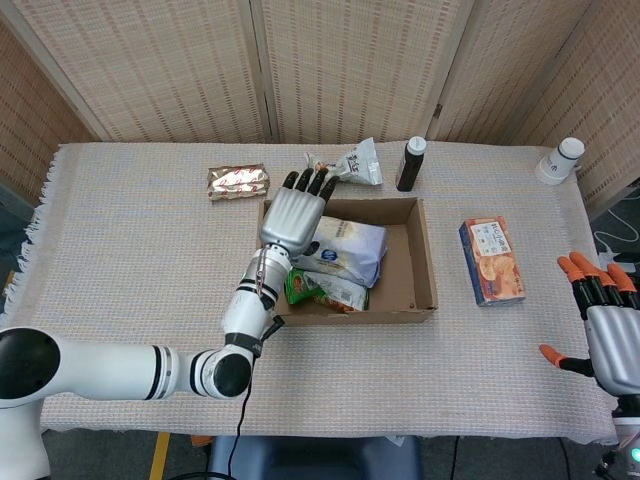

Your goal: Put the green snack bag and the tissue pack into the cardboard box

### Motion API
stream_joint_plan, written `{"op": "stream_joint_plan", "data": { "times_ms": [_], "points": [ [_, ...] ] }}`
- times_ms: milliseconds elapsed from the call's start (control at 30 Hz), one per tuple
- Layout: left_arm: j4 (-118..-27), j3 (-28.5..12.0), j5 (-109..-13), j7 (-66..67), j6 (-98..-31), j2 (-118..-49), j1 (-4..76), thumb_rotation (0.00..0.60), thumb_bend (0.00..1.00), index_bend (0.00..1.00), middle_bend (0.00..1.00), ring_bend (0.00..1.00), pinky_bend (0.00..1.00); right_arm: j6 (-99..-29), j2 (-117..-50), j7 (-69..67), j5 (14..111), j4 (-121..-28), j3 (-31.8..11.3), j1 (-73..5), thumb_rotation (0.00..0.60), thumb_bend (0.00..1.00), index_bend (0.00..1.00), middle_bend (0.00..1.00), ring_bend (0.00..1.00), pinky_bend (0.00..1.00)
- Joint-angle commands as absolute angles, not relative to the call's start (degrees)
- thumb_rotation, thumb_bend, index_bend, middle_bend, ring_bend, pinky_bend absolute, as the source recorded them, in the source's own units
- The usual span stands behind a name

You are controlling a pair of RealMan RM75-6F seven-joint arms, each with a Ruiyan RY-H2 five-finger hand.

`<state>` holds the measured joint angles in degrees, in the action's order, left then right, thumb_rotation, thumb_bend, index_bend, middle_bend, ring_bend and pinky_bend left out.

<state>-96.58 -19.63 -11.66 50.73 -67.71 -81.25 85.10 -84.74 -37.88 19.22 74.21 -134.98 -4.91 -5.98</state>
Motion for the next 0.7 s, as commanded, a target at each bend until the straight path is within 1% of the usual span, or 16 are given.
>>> {"op": "stream_joint_plan", "data": {
  "times_ms": [33,200,300,367,433,500,633,700],
  "points": [
    [-97.54,-19.95,-11.84,50.79,-67.84,-80.17,84.39,0.6,0.2,0.0,0.0,0.0,0.1,-84.68,-38.02,19.36,74.07,-134.94,-4.94,-6.05,0.6,0.0,0.07,0.01,0.0,0.0],
    [-100.2,-20.81,-12.43,50.7,-68.77,-77.38,83.05,0.6,0.2,0.0,0.0,0.0,0.1,-84.37,-38.34,19.8,74.08,-134.88,-4.83,-6.19,0.6,0.0,0.07,0.01,0.0,0.0],
    [-102.51,-20.99,-11.48,51.96,-69.7,-74.27,82.13,0.6,0.21,0.0,0.0,0.0,0.1,-84.02,-38.67,20.29,74.07,-134.88,-4.65,-6.32,0.6,0.0,0.07,0.01,0.0,0.0],
    [-104.43,-21.27,-10.99,52.43,-71.15,-71.82,81.18,0.6,0.25,0.0,0.0,0.0,0.11,-83.86,-38.88,20.51,74.3,-134.96,-4.55,-6.37,0.6,0.0,0.07,0.01,0.0,0.0],
    [-106.58,-20.82,-12.2,52.52,-73.36,-69.64,79.72,0.6,0.25,0.0,0.0,0.0,0.11,-83.86,-39.06,20.64,74.66,-134.99,-4.43,-6.33,0.6,0.0,0.07,0.01,0.0,0.0],
    [-108.62,-19.0,-15.48,53.34,-76.38,-67.91,78.15,0.6,0.25,0.0,0.0,0.0,0.12,-83.9,-39.18,20.71,74.96,-134.99,-4.35,-6.28,0.6,0.0,0.07,0.01,0.0,0.0],
    [-112.3,-12.16,-30.46,50.94,-83.65,-65.08,71.46,0.6,0.22,0.0,0.02,0.0,0.16,-83.38,-39.41,20.94,75.22,-134.99,-4.02,-6.33,0.6,0.0,0.07,0.01,0.0,0.0],
    [-114.45,-9.78,-35.36,47.89,-85.7,-63.11,67.51,0.6,0.22,0.01,0.03,0.0,0.17,-83.09,-39.49,20.71,75.53,-134.99,-3.89,-6.36,0.6,0.0,0.07,0.01,0.0,0.0]
  ]
}}
